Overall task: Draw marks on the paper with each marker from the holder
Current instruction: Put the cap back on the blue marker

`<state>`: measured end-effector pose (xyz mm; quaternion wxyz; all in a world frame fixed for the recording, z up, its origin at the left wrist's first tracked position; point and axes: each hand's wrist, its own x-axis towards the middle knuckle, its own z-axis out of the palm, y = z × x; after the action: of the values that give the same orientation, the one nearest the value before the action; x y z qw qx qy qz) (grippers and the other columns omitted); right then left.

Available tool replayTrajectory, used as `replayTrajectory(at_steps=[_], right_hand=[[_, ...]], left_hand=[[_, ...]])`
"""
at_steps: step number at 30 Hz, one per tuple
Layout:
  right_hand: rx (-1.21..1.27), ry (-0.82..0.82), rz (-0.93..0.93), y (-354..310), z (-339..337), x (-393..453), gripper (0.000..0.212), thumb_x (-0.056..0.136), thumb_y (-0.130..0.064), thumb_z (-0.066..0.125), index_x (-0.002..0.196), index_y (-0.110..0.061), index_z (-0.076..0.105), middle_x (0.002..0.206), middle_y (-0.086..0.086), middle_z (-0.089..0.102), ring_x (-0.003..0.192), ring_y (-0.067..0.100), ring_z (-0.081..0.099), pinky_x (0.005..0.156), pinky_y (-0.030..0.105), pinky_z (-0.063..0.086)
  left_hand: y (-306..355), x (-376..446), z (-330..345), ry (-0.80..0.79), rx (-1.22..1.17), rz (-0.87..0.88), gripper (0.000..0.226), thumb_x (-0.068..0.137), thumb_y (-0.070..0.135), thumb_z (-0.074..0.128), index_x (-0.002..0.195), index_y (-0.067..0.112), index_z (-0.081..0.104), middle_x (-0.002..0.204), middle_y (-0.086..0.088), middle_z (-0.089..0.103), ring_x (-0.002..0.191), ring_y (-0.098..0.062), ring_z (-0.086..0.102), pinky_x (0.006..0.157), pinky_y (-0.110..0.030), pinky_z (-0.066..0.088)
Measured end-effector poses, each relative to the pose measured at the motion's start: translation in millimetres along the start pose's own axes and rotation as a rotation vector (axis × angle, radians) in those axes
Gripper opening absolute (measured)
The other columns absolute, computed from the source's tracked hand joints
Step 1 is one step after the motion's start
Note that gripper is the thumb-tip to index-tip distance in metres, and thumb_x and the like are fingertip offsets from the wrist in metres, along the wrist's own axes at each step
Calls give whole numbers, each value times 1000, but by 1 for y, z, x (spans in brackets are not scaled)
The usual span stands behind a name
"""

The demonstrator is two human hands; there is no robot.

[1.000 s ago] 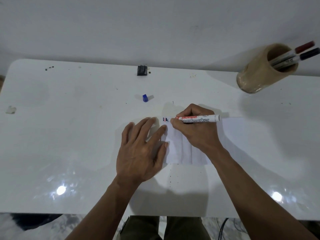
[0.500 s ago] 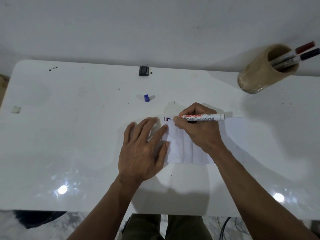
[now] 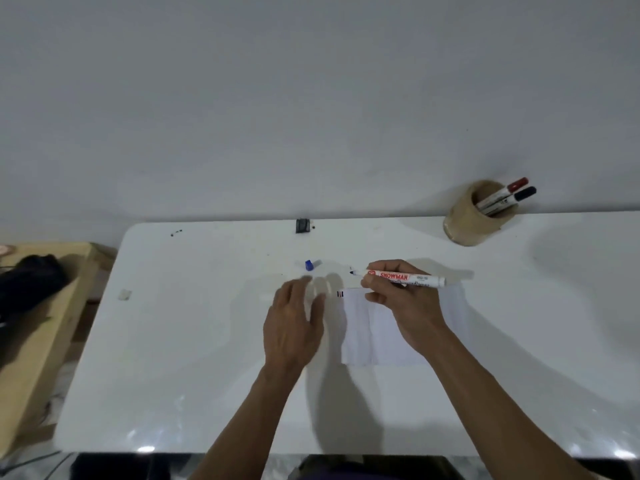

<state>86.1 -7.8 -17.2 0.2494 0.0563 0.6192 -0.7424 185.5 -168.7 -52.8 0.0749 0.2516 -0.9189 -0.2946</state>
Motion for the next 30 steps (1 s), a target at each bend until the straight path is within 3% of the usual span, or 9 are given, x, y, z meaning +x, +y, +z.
replayTrajectory(at_steps=[4, 7, 11, 15, 18, 24, 26, 30], right_hand=[[43, 30, 10, -6, 3, -7, 18, 85, 6, 74, 91, -10, 68, 86, 10, 76, 82, 26, 75, 66, 30, 60], [29, 48, 19, -5, 3, -6, 17, 85, 1, 77, 91, -9, 64, 87, 13, 76, 82, 27, 77, 67, 33, 60], [10, 63, 37, -4, 1, -2, 18, 85, -3, 79, 89, -10, 63, 78, 4, 76, 80, 25, 78, 66, 33, 60], [-10, 73, 40, -4, -3, 3, 16, 86, -6, 78, 89, -10, 63, 79, 5, 76, 80, 26, 78, 68, 35, 61], [-27, 67, 15, -8, 1, 4, 7, 92, -12, 73, 93, -10, 66, 83, 5, 78, 80, 24, 78, 66, 34, 61], [-64, 79, -130, -35, 22, -10, 10, 97, -20, 66, 95, -11, 68, 86, 2, 79, 76, 19, 76, 65, 31, 62], [-88, 70, -190, -44, 28, -20, 9, 97, -20, 65, 95, -12, 68, 84, -2, 80, 75, 16, 76, 65, 31, 63], [-132, 62, -260, -50, 40, -45, 10, 97, -19, 66, 96, -10, 68, 82, -2, 80, 72, 12, 75, 62, 28, 62]], left_hand=[[12, 43, -10, -104, 134, -46, 42, 99, 32, 51, 140, 23, 46, 134, -4, 55, 121, -27, 56, 87, -44, 54], [16, 66, -9, -201, 270, -24, 38, 101, 29, 49, 138, 21, 50, 130, -7, 56, 122, -28, 52, 89, -44, 51], [11, 74, -4, -239, 342, -31, 27, 101, 23, 48, 121, 14, 64, 117, -8, 61, 115, -29, 56, 85, -44, 53], [5, 77, 0, -222, 334, -67, 20, 100, 15, 48, 93, 6, 65, 99, -12, 62, 94, -34, 62, 75, -41, 51], [6, 77, -3, -181, 129, -126, 17, 97, 12, 55, 92, 4, 70, 93, -13, 69, 81, -30, 63, 69, -34, 48], [37, 41, -37, -33, -492, -193, 8, 90, 14, 70, 93, 18, 76, 84, 8, 76, 64, -1, 64, 56, -7, 44], [44, 25, -47, 7, -668, -226, 9, 90, 15, 70, 92, 22, 77, 79, 14, 76, 58, 0, 60, 53, -11, 44], [47, -2, -63, 44, -814, -200, 11, 90, 15, 70, 95, 23, 77, 88, 14, 76, 65, -12, 58, 65, -32, 53]])
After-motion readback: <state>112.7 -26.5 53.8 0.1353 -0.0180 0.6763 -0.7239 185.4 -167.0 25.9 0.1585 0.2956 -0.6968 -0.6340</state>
